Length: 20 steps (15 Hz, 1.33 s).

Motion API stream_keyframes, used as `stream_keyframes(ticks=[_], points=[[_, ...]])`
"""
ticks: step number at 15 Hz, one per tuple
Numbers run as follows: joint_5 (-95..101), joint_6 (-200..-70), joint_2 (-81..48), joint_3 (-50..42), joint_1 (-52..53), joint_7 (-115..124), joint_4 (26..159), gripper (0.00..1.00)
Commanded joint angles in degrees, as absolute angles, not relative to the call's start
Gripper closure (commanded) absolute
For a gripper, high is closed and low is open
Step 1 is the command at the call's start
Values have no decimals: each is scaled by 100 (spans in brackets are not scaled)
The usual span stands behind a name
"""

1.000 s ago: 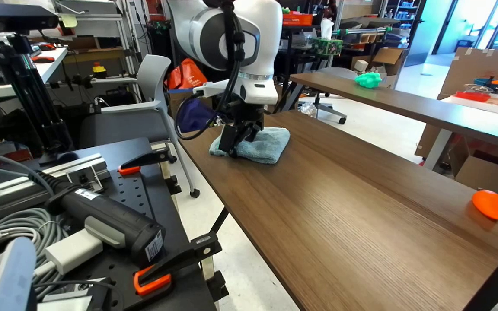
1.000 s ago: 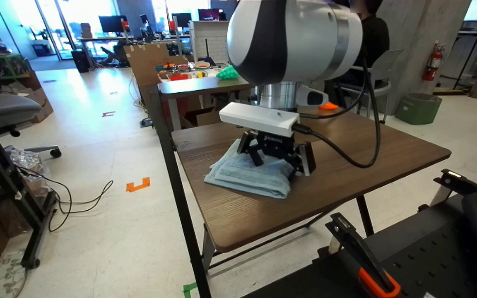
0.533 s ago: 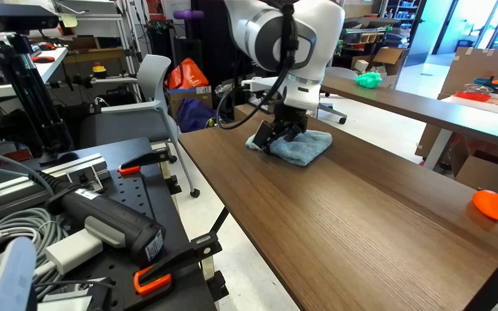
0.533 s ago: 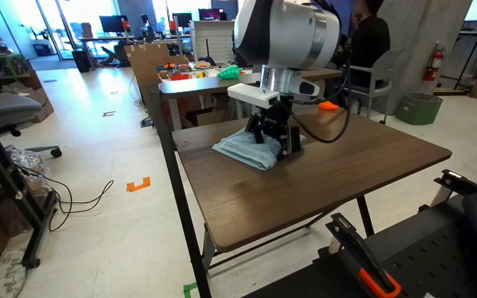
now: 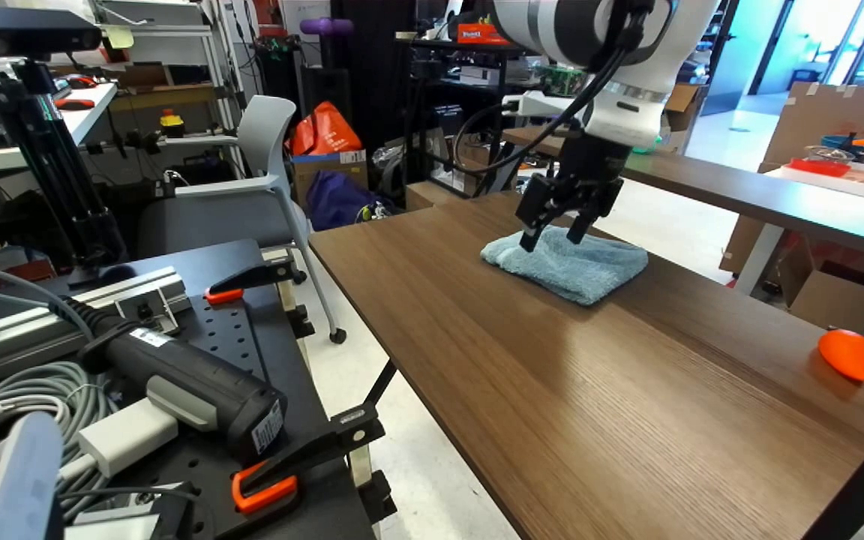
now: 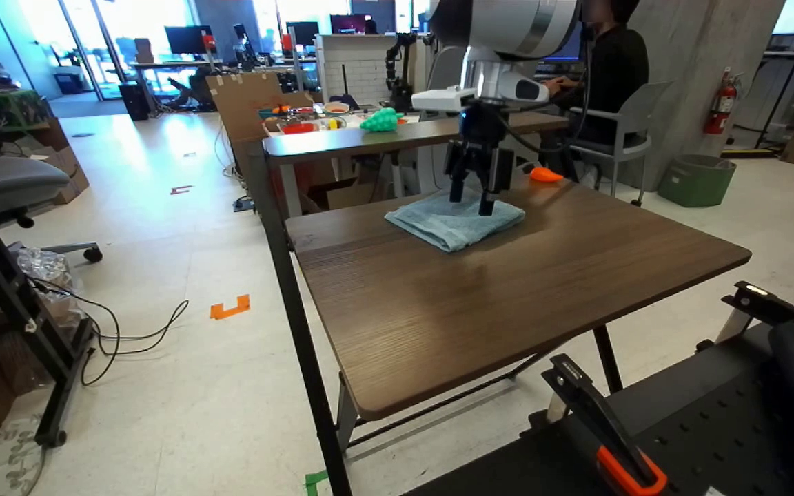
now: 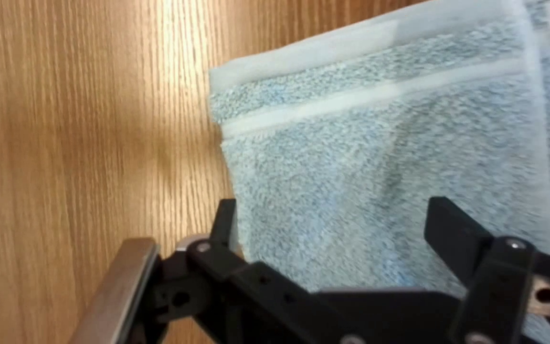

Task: Use the blue towel to wipe the table

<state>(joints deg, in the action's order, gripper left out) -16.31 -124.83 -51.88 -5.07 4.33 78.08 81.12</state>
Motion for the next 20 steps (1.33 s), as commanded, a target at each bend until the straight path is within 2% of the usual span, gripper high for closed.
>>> stream_keyframes(ticks=[1,12,17,20], points=[[-1454,-12139,-5029,-566,447,8183,7784,0],[-808,-12597,-6333,-693,973,9727,7340,0],[-545,-12547,-6374,-723,1071,10209,7288,0],[-354,-12784,-6095,-648,1106,9928,7717,0]])
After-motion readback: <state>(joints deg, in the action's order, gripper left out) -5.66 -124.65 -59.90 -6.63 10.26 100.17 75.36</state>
